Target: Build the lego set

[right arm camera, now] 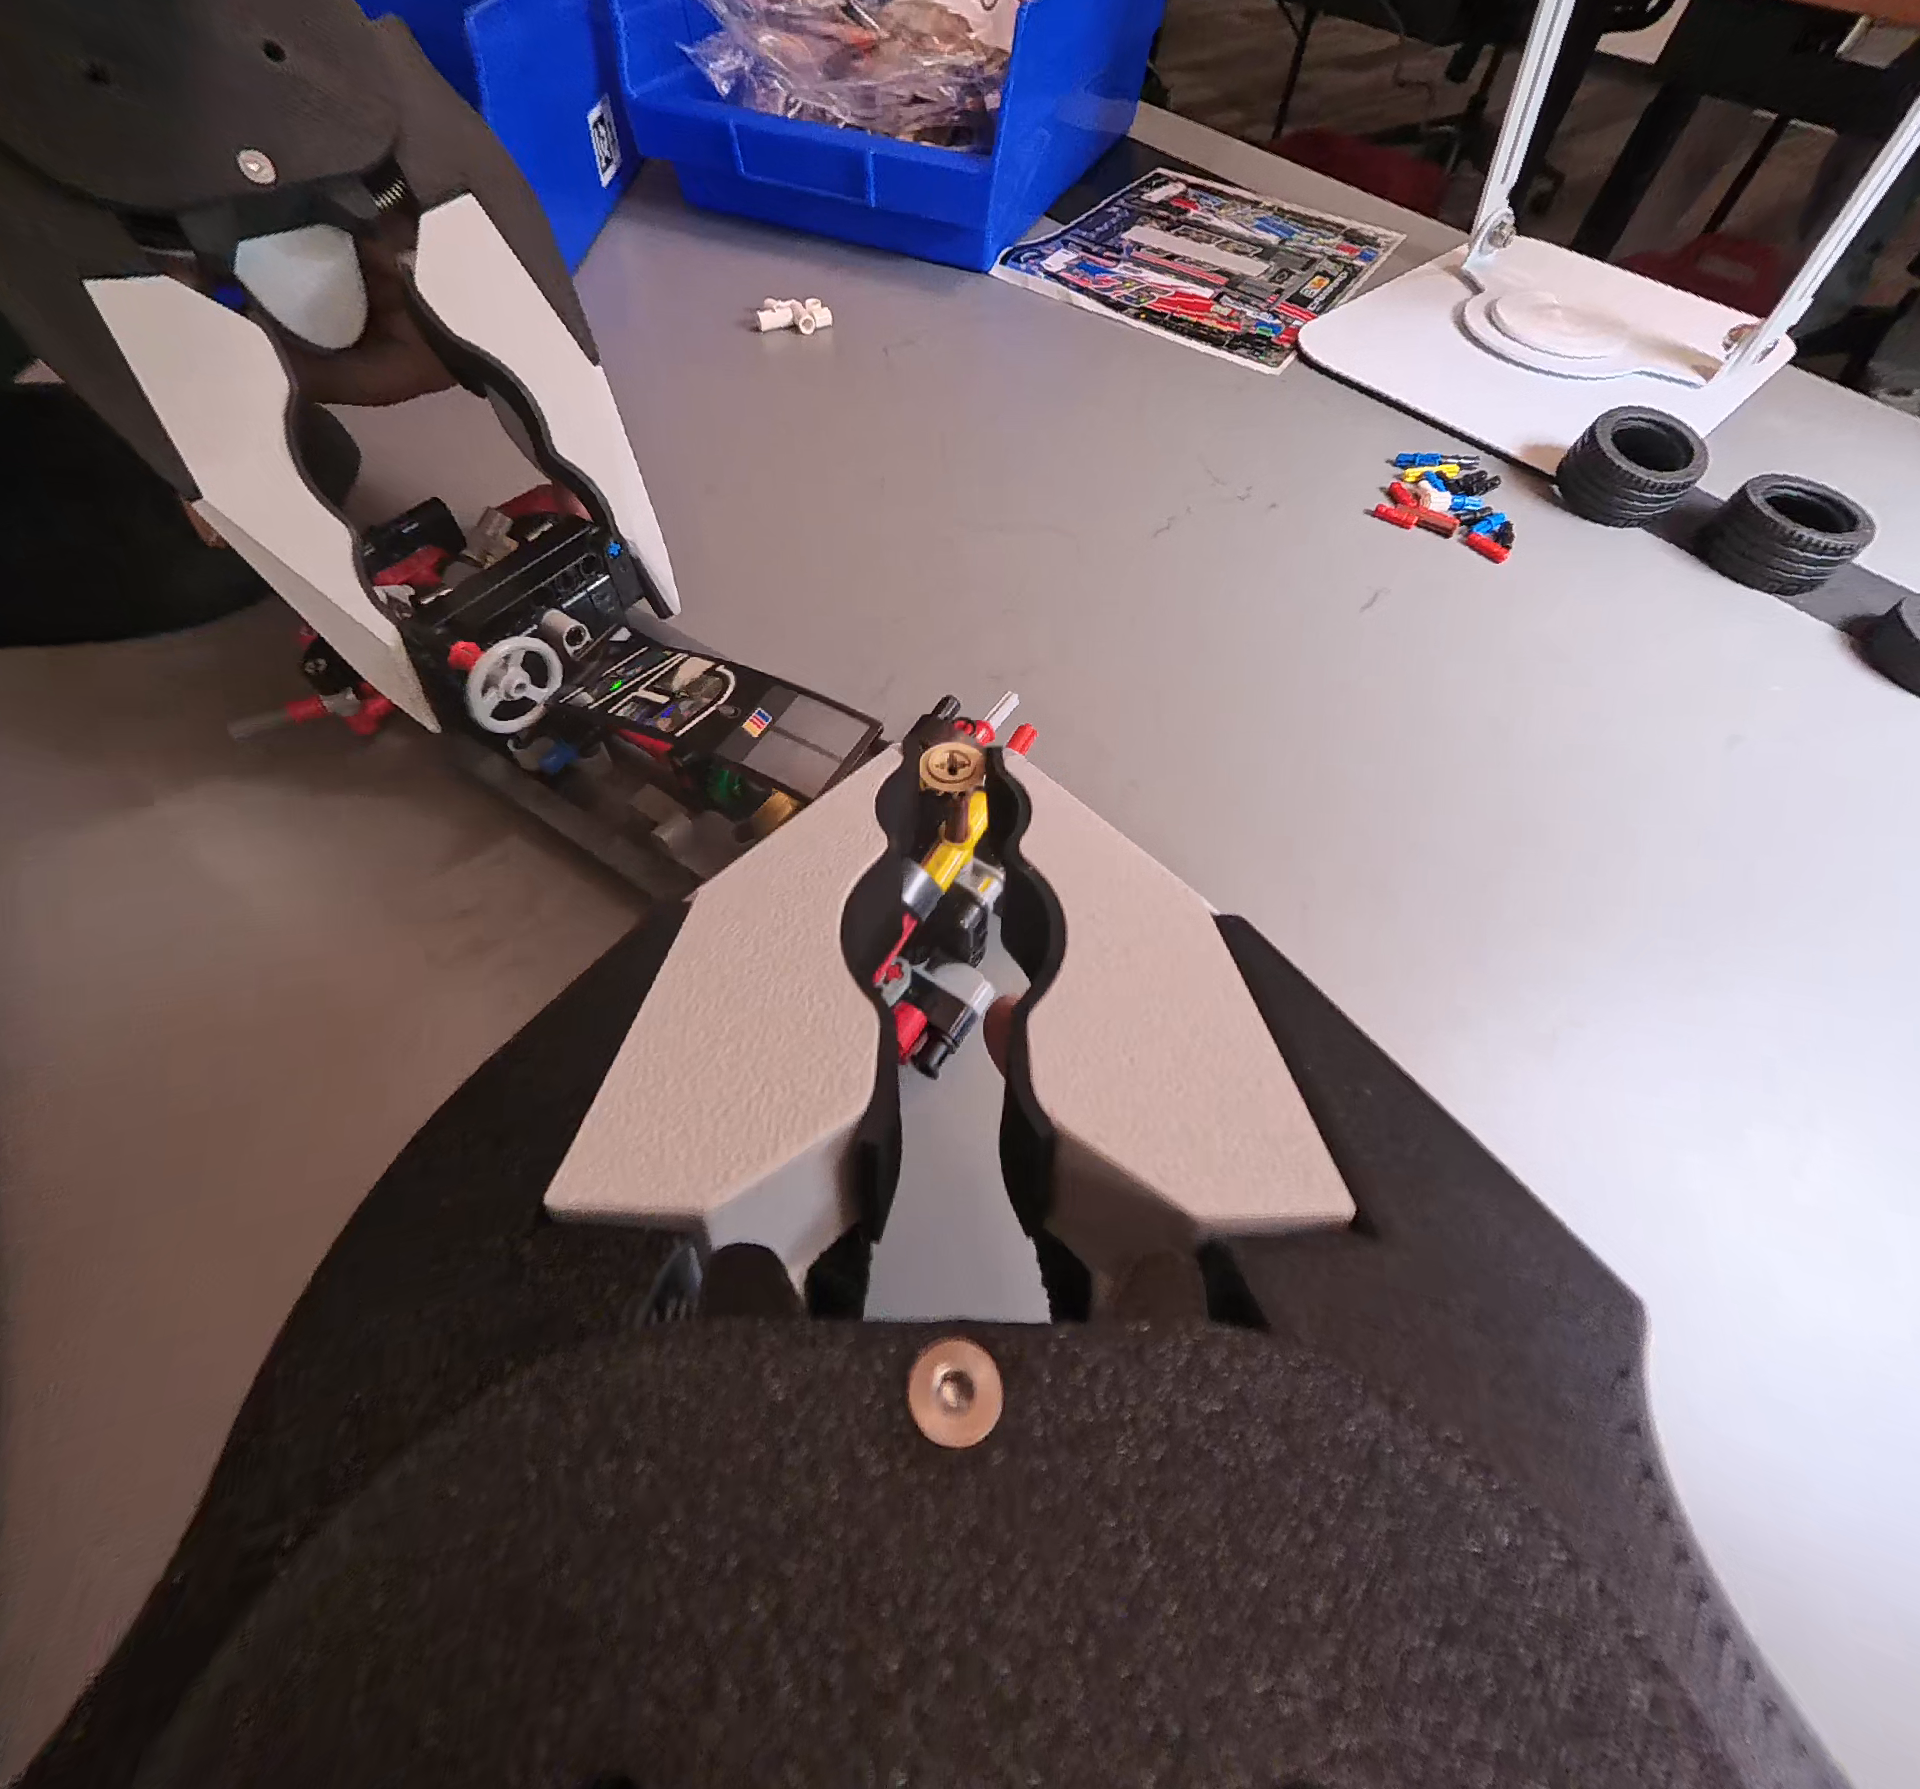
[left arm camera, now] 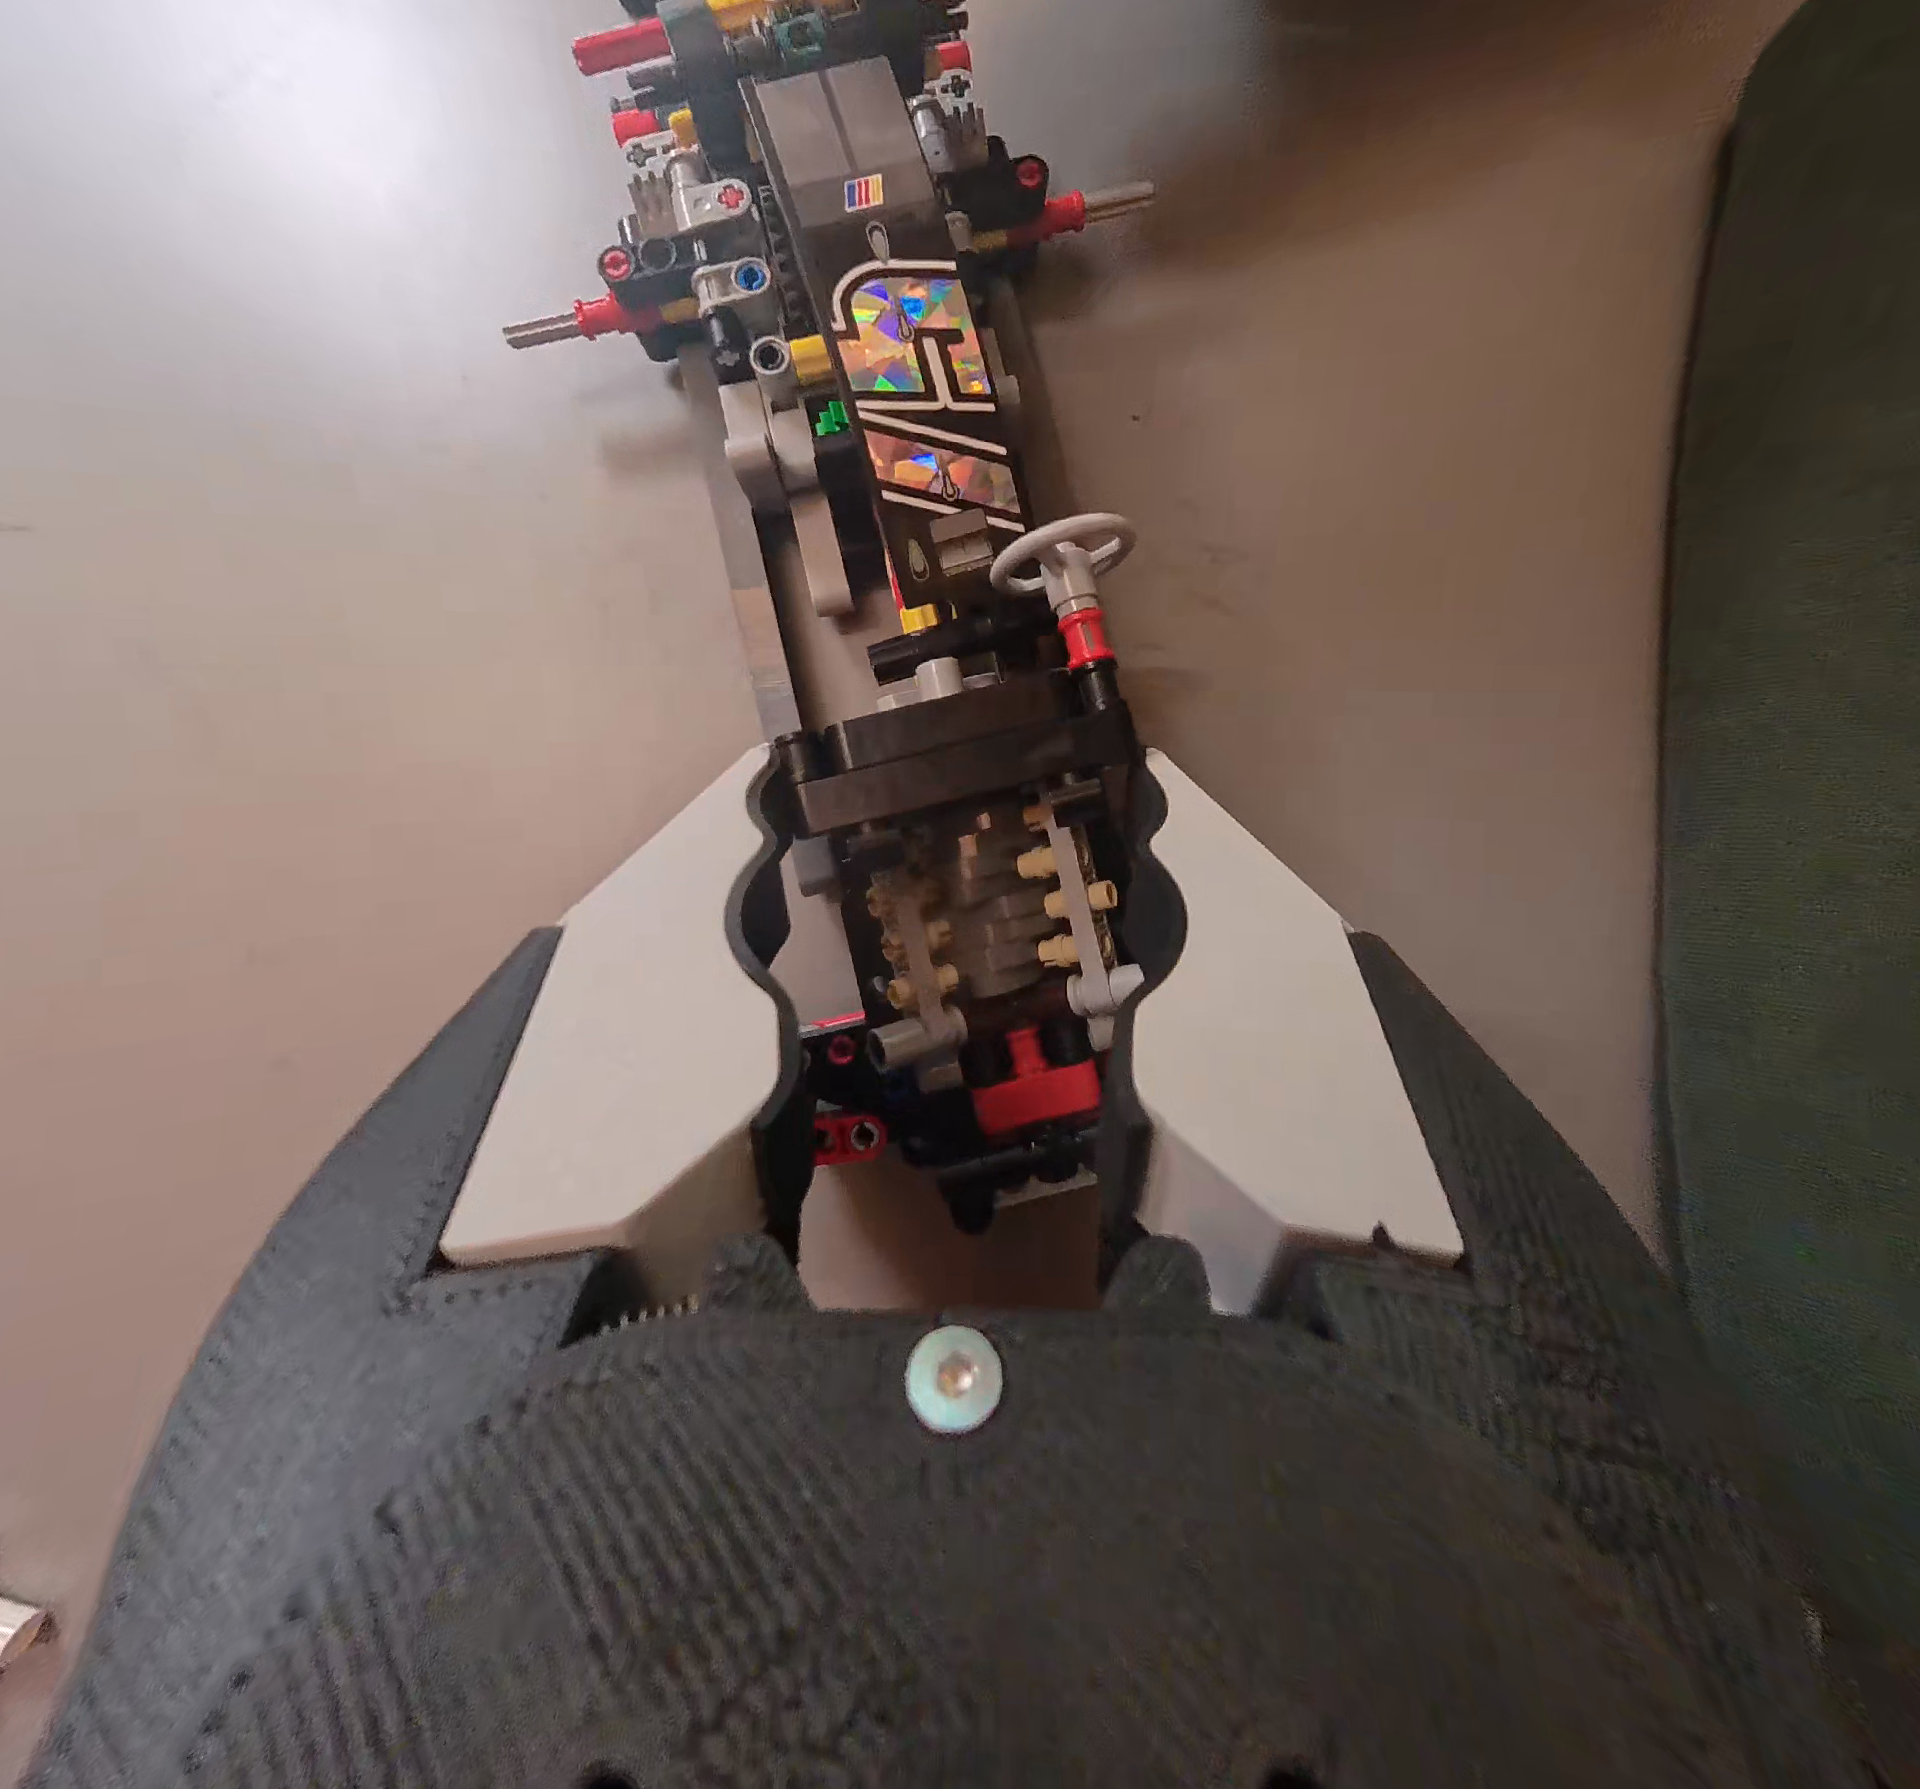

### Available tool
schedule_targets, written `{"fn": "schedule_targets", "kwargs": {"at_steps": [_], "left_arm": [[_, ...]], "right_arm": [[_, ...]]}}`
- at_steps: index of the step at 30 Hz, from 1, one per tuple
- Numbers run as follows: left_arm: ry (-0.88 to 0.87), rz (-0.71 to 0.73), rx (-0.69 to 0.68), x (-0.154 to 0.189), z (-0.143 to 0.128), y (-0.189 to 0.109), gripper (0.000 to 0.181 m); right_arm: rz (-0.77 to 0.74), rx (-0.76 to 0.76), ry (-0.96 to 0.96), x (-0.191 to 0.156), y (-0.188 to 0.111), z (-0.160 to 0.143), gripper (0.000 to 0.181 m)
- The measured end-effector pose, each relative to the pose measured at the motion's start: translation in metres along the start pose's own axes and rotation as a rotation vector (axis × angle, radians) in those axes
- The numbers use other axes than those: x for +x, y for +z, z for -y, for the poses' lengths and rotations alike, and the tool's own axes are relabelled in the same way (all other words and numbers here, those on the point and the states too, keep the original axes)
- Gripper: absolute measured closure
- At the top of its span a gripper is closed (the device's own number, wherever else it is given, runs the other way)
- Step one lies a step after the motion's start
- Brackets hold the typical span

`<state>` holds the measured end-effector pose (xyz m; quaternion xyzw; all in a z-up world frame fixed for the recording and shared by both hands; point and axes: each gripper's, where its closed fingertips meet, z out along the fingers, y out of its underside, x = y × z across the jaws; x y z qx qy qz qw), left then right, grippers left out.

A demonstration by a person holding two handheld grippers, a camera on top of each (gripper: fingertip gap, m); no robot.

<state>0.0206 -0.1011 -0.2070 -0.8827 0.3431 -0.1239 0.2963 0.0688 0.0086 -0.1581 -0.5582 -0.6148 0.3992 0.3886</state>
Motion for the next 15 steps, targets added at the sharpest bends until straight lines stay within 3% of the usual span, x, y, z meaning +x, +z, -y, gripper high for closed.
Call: {"fn": "schedule_targets", "kwargs": {"at_steps": [1, 15], "left_arm": [[-0.002, 0.001, 0.000, 0.0013, -0.0002, -0.0001, 0.118], [-0.039, -0.003, 0.046, 0.0096, 0.0007, -0.0023, 0.118]], "right_arm": [[-0.001, 0.004, 0.000, -0.0017, -0.0020, 0.0008, 0.171], [-0.020, -0.016, 0.052, -0.0053, -0.0031, -0.0074, 0.171]]}}
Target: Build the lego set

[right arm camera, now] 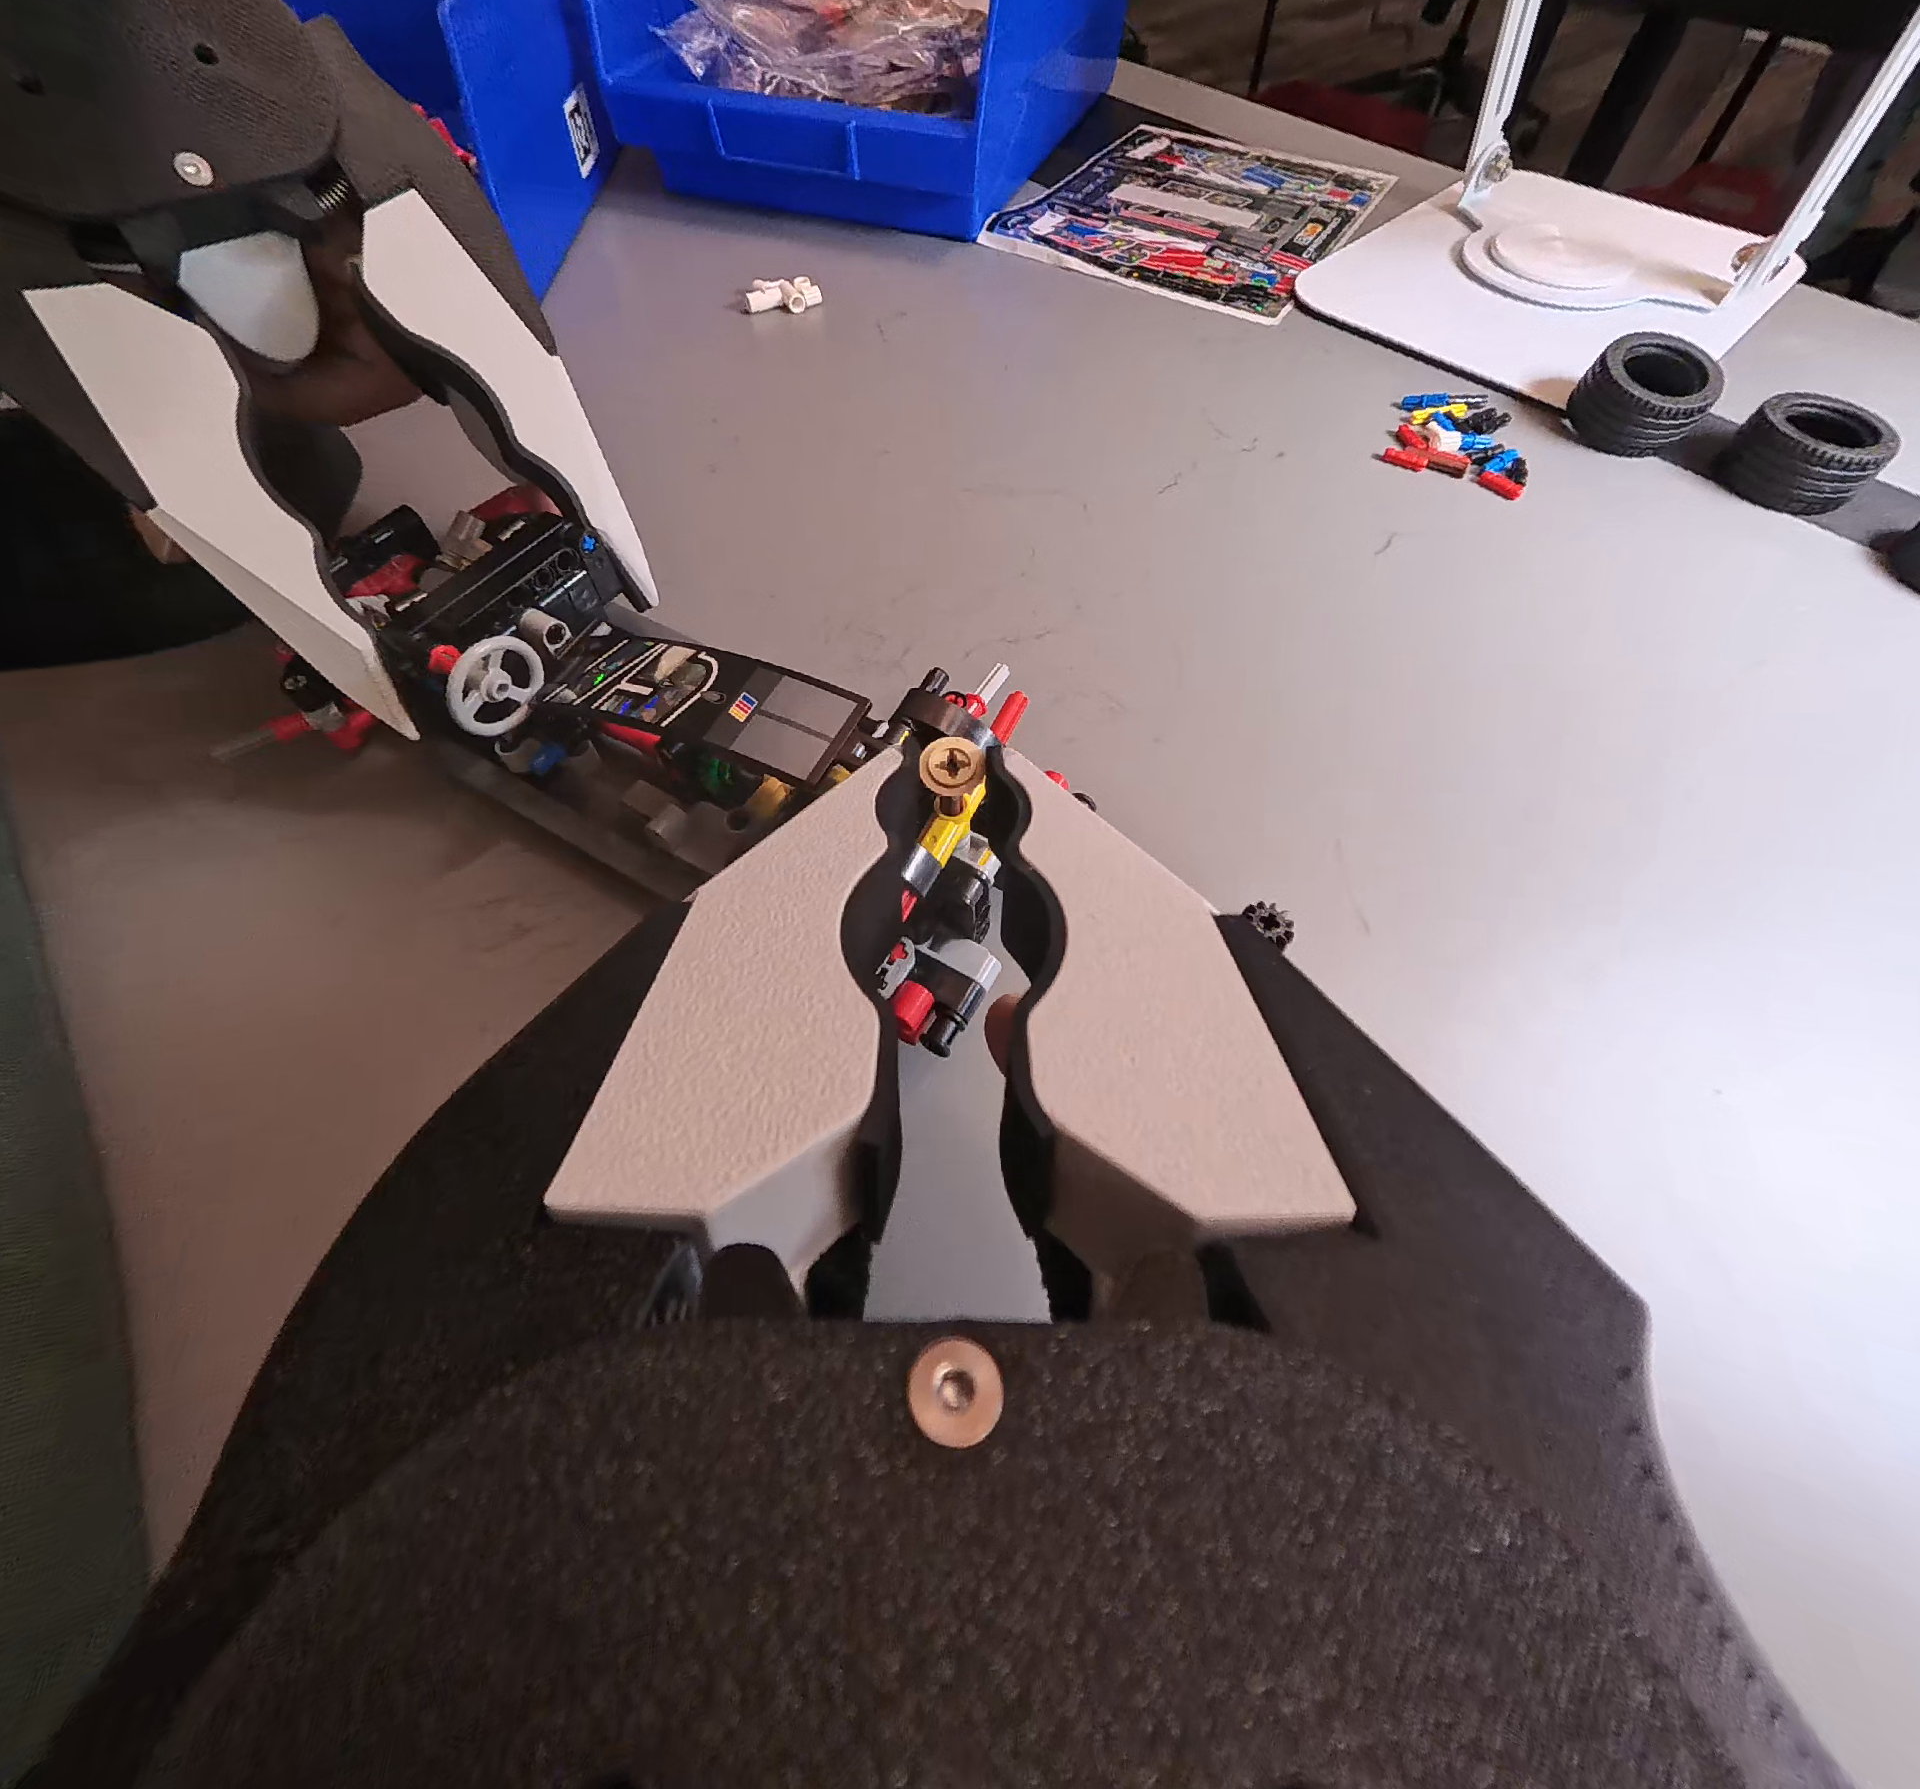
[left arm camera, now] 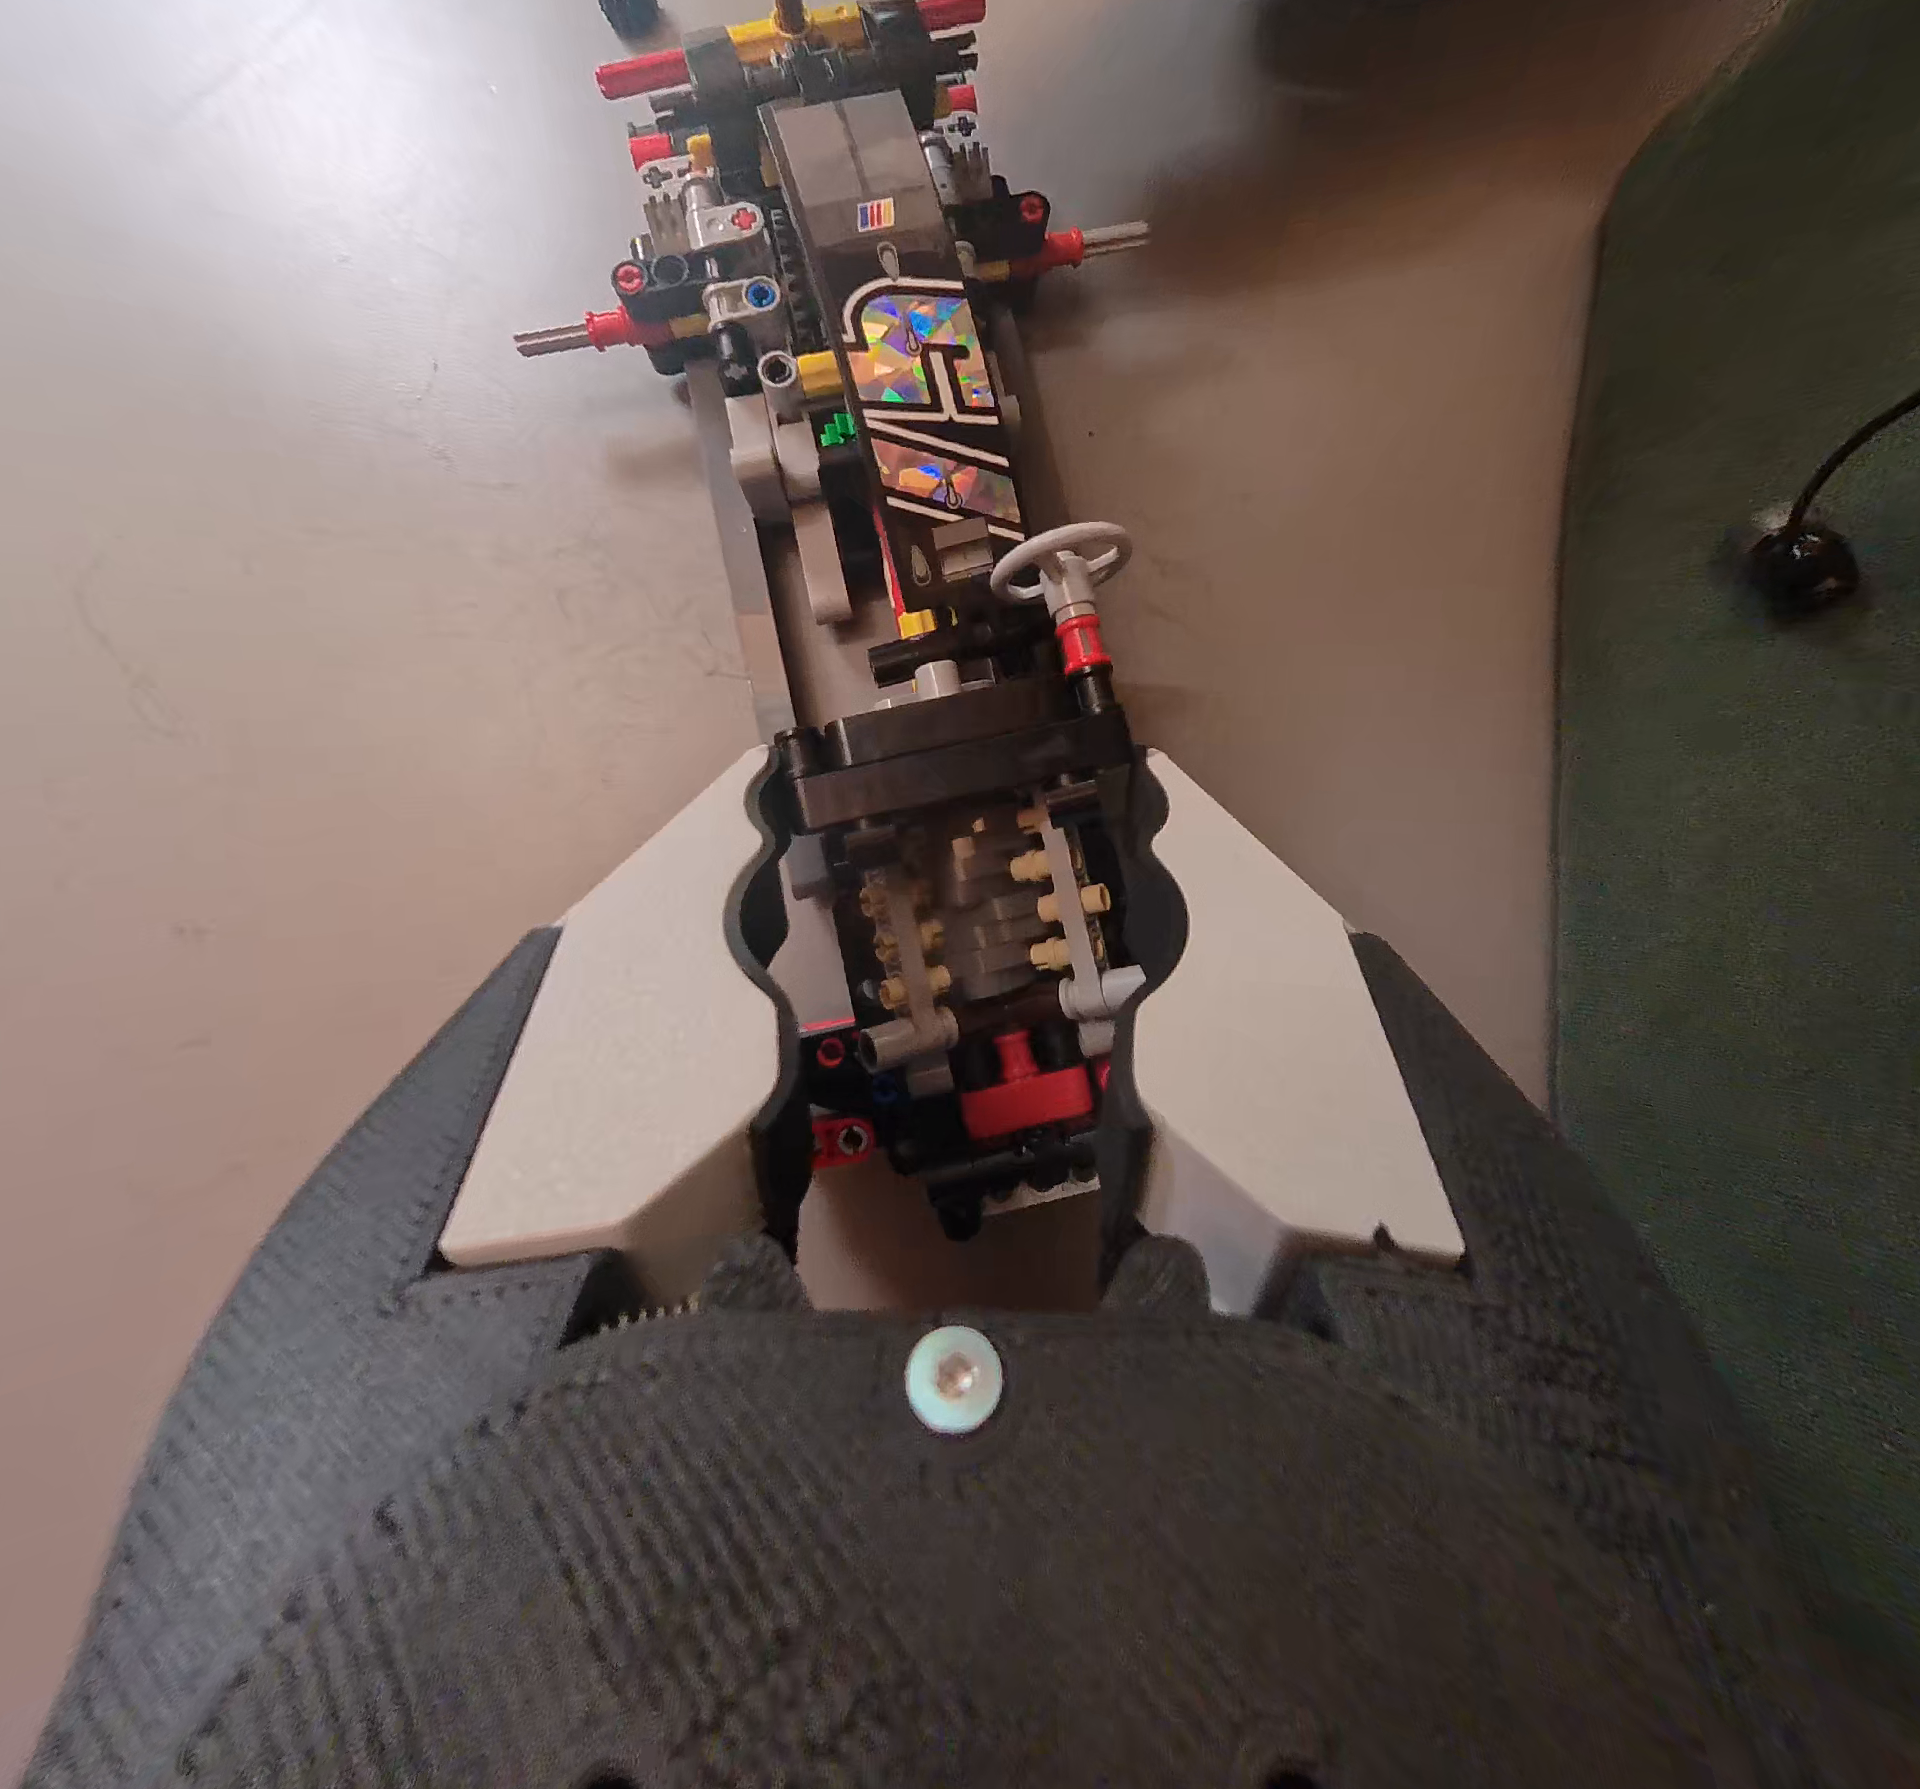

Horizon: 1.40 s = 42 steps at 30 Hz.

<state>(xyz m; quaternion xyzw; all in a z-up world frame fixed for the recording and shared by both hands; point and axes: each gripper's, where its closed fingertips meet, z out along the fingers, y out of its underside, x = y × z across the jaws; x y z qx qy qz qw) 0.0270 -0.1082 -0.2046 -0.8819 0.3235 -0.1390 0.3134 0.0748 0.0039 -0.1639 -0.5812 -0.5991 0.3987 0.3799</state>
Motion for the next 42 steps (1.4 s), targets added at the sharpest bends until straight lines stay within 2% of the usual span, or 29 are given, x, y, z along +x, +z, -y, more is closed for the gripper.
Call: {"fn": "schedule_targets", "kwargs": {"at_steps": [28, 41, 42], "left_arm": [[0.009, -0.038, 0.066, 0.000, 0.003, -0.002, 0.119], [0.008, -0.038, 0.069, 0.001, 0.003, -0.002, 0.119], [0.009, -0.038, 0.069, 0.001, 0.003, -0.002, 0.119]], "right_arm": [[0.100, -0.070, -0.030, -0.002, -0.001, -0.001, 0.171], [0.197, -0.148, -0.031, -0.005, 0.000, -0.004, 0.171], [0.203, -0.194, -0.032, -0.006, 0.001, -0.013, 0.173]]}}
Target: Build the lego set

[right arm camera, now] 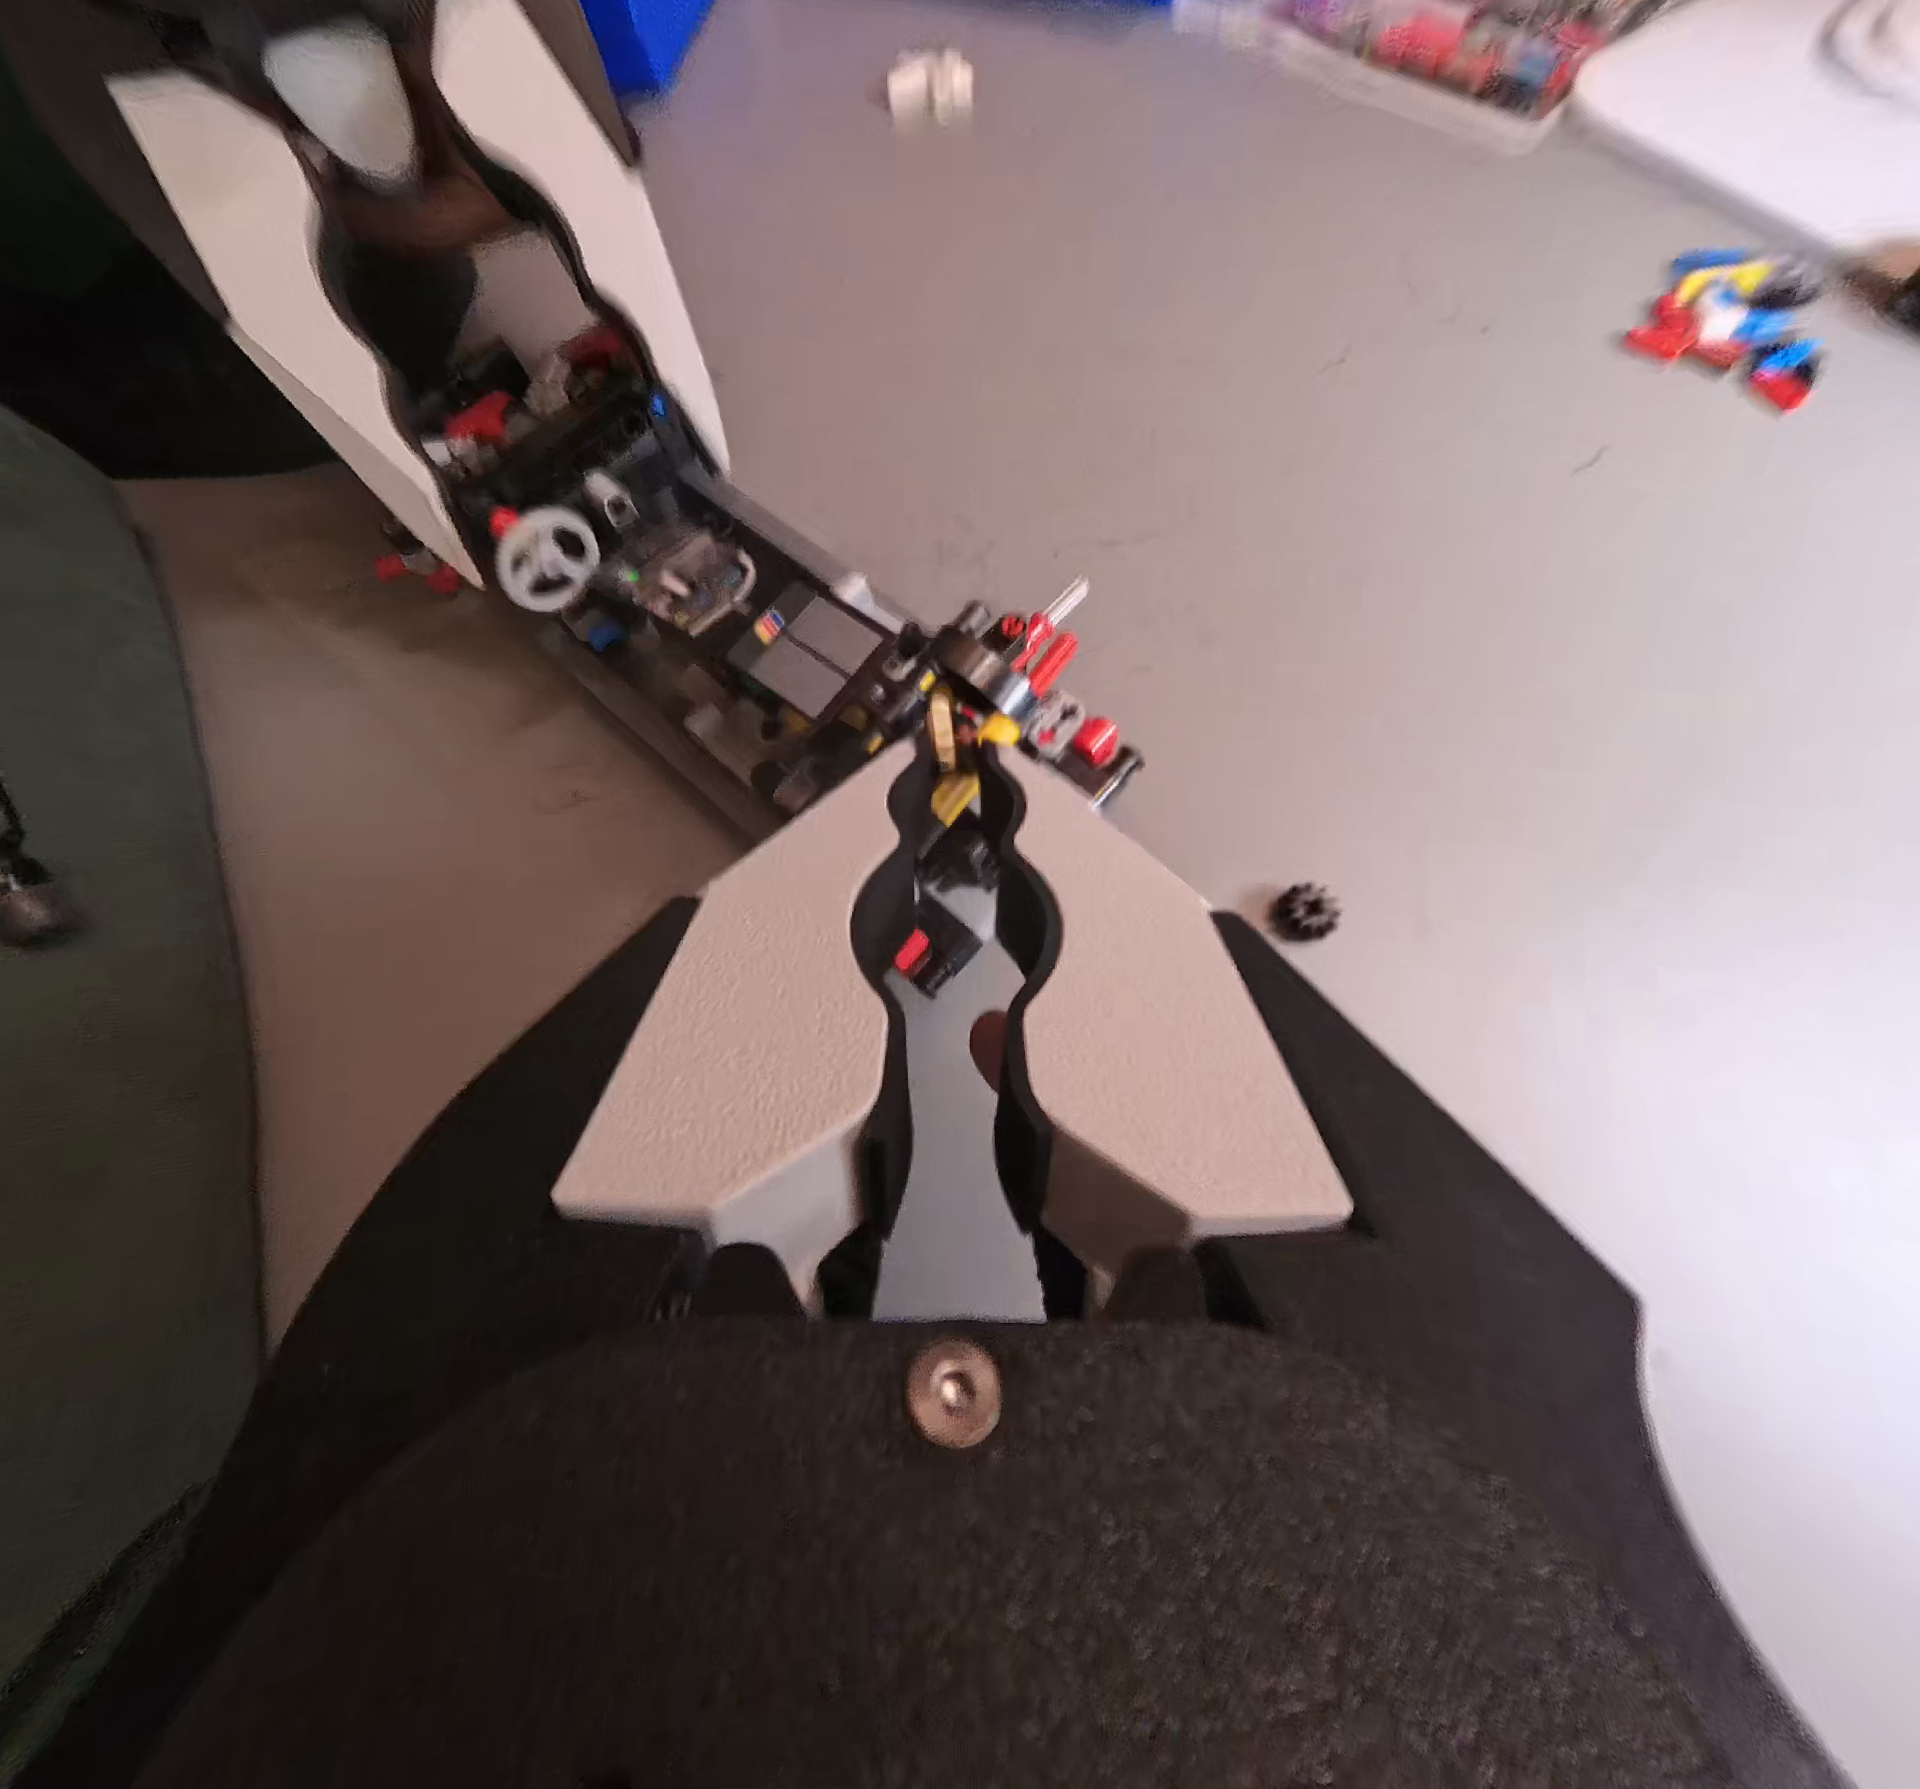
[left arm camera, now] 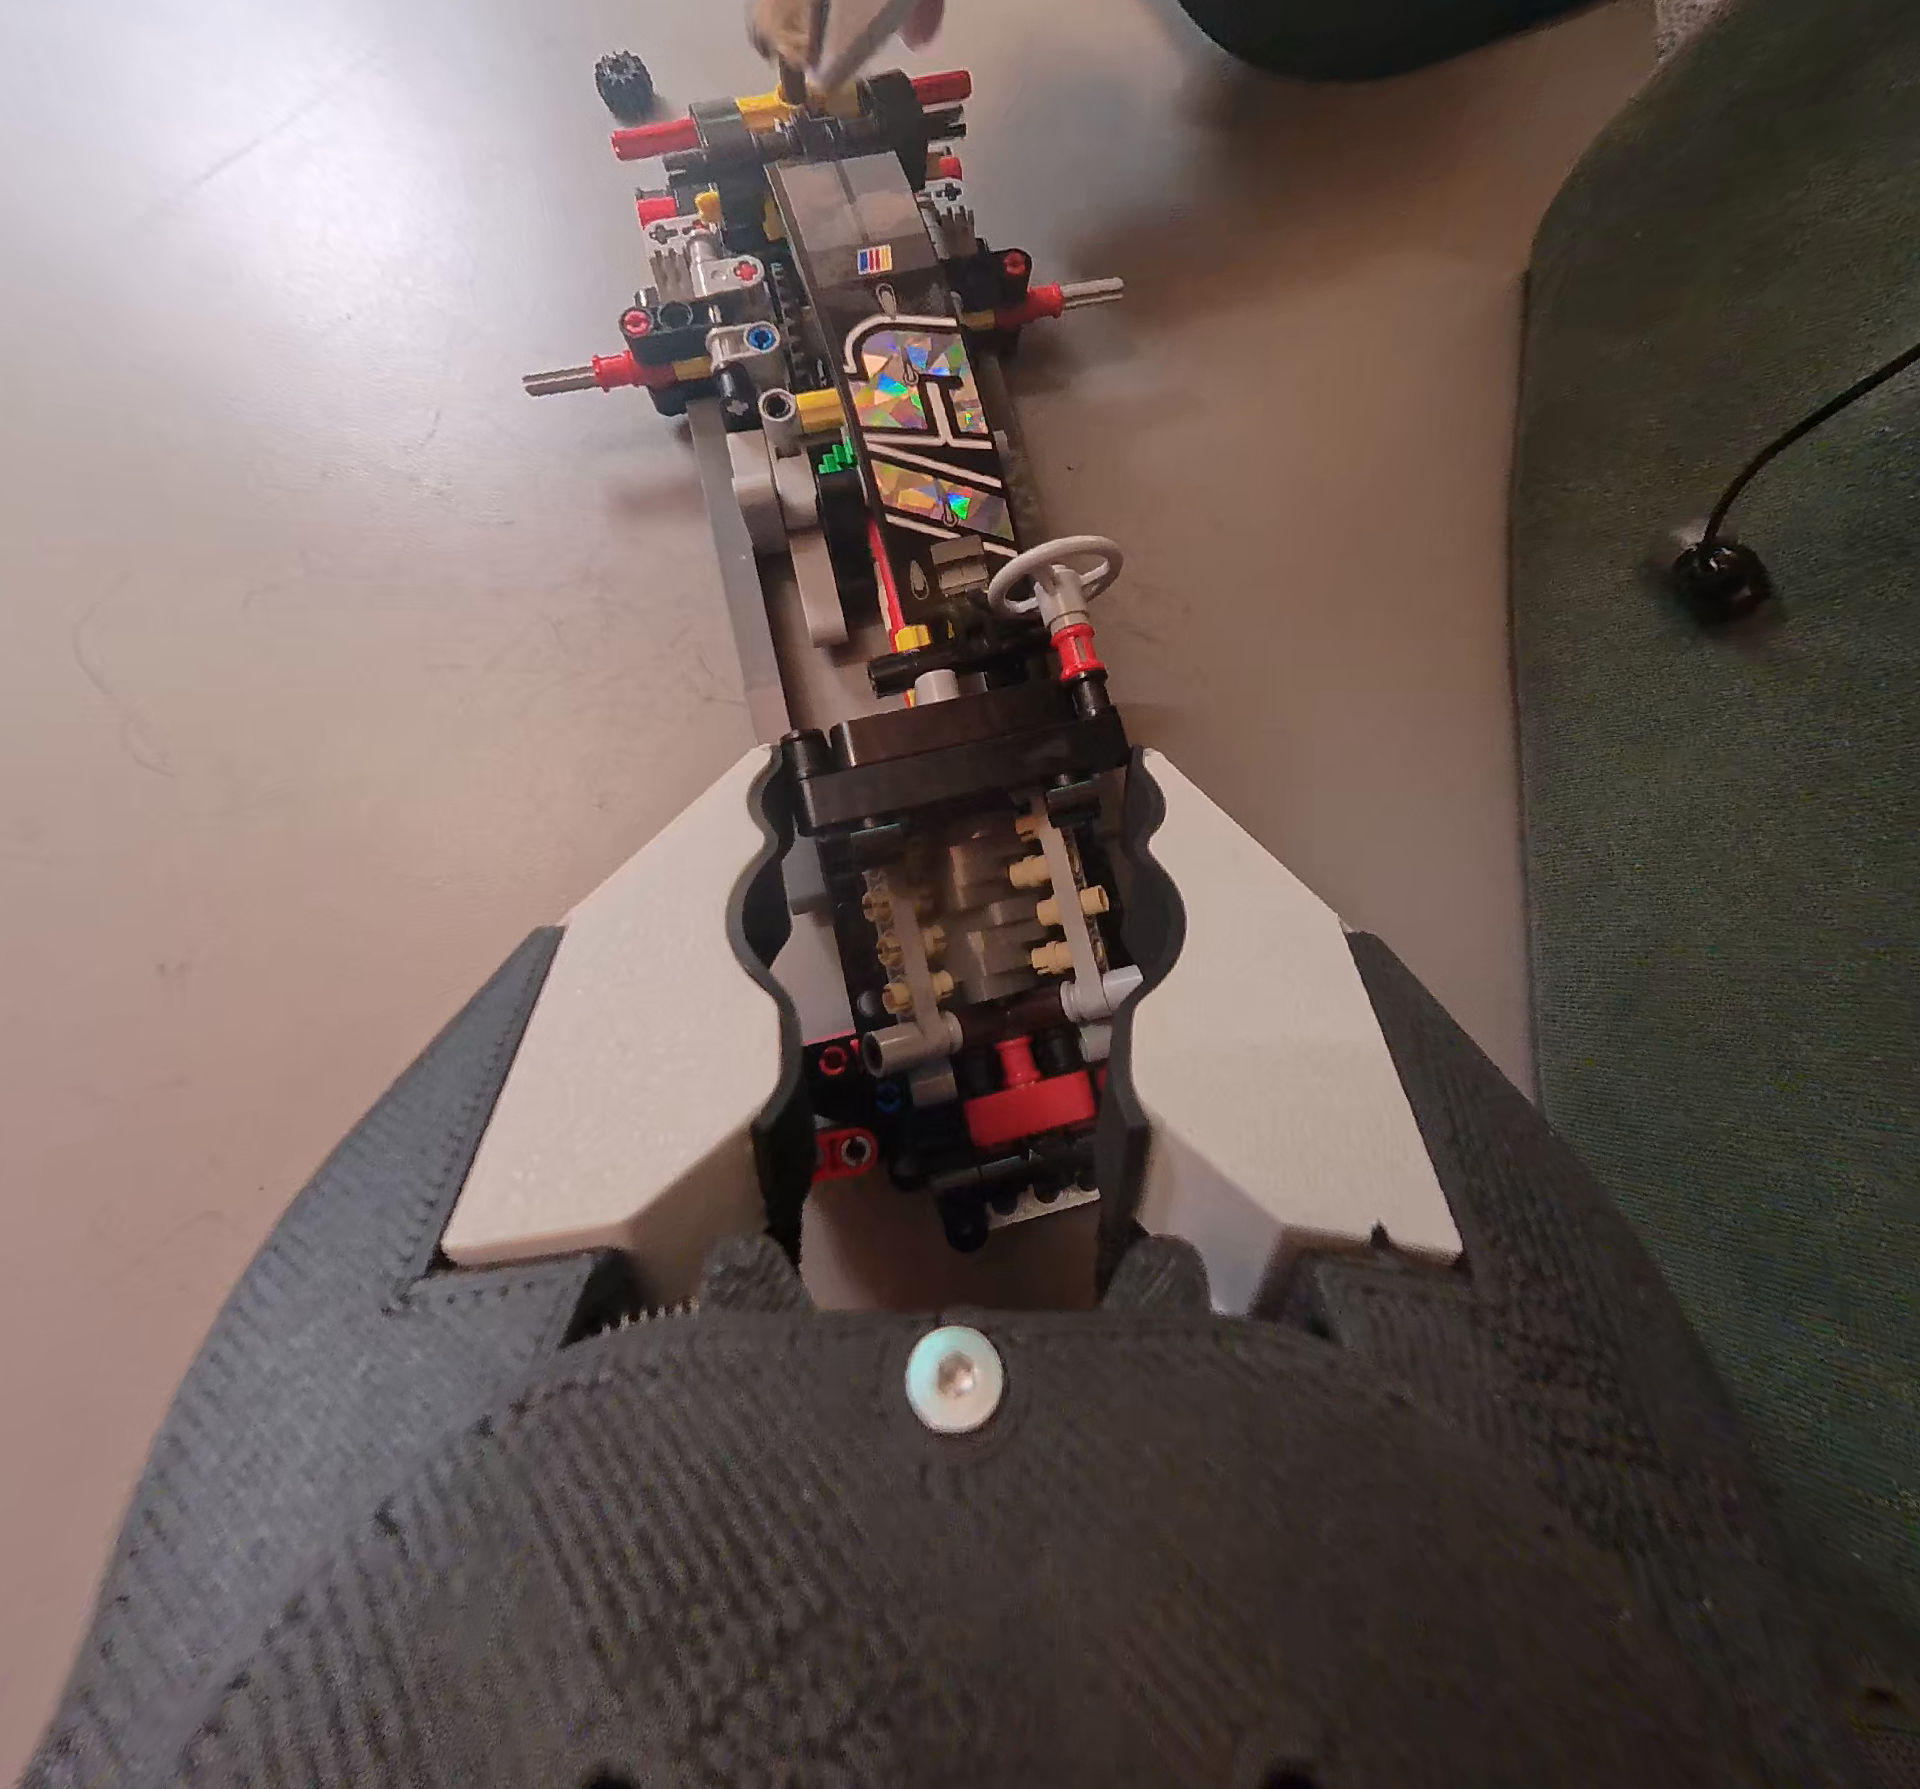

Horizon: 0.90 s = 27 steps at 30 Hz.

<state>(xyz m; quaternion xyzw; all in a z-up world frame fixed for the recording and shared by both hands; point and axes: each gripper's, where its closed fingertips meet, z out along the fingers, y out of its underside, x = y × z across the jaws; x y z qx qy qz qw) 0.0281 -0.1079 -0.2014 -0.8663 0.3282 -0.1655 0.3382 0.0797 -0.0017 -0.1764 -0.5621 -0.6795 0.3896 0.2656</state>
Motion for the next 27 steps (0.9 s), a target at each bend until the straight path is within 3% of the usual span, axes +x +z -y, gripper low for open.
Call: {"fn": "schedule_targets", "kwargs": {"at_steps": [16, 27], "left_arm": [[0.006, -0.006, 0.023, 0.000, 0.002, -0.002, 0.119], [-0.009, -0.066, 0.179, 0.001, 0.041, -0.028, 0.119]], "right_arm": [[0.027, 0.084, 0.098, 0.002, -0.002, 0.008, 0.172], [0.074, 0.108, 0.203, 0.003, -0.005, 0.008, 0.177]]}}
